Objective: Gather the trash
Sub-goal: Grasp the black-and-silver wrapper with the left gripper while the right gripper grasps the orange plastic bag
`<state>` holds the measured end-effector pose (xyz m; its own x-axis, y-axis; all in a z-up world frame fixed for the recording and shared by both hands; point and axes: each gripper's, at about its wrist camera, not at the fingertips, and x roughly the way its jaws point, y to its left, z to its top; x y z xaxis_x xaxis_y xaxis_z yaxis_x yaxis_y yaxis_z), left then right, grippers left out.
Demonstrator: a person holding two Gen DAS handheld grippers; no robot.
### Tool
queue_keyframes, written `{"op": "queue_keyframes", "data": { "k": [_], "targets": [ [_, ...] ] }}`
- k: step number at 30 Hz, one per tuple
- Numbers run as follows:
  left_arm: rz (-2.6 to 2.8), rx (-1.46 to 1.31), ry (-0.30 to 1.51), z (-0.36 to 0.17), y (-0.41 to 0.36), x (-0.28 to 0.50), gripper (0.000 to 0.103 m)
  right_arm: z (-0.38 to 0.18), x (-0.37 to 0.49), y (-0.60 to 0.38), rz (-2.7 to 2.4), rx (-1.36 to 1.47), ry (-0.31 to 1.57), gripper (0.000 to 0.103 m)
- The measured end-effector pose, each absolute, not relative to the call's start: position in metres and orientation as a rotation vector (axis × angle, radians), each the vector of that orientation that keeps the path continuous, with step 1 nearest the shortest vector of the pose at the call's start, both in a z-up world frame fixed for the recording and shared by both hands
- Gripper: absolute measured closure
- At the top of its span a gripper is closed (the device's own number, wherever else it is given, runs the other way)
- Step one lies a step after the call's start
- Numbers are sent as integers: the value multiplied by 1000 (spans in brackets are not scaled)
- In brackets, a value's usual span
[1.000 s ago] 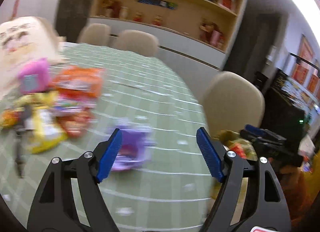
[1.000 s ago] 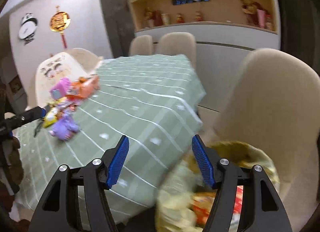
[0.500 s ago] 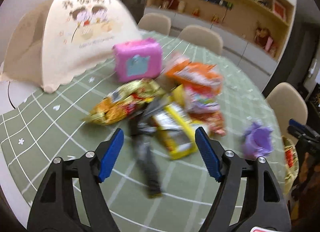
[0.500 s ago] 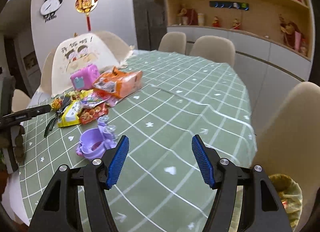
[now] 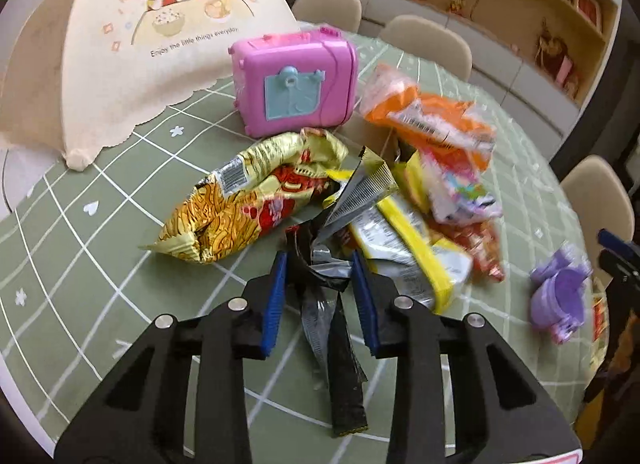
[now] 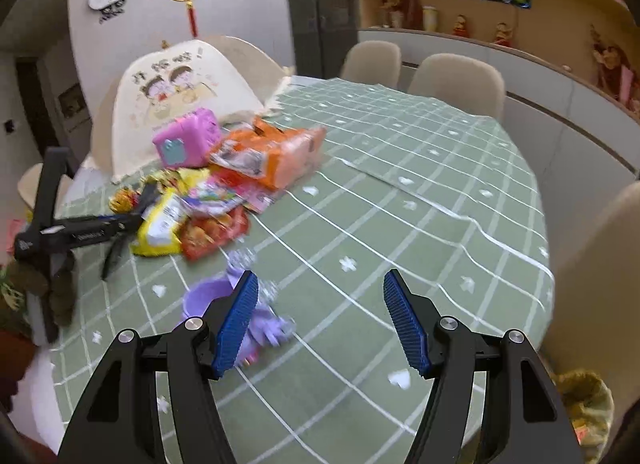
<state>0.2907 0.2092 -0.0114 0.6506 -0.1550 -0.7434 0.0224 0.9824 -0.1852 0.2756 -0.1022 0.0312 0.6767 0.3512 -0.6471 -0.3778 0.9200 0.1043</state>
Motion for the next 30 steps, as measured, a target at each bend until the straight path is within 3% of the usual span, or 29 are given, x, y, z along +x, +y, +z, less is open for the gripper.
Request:
{"op": "queue_keyframes", "data": {
  "k": [7,13,23,30],
  "targets": [
    [-141,-330,693,15,187,251,72,49,315,-58,456,-207,589,41],
    [-141,-325,706,6,187,256,71,55,376,-10,544,-324,586,41],
    [-167,-403,757,-5,197,265,71,17,497,17,514,-194,824,41],
    [-192,-419,772,-6,200,270,71,-12,482,12,636,-144,923,41]
  ]
}}
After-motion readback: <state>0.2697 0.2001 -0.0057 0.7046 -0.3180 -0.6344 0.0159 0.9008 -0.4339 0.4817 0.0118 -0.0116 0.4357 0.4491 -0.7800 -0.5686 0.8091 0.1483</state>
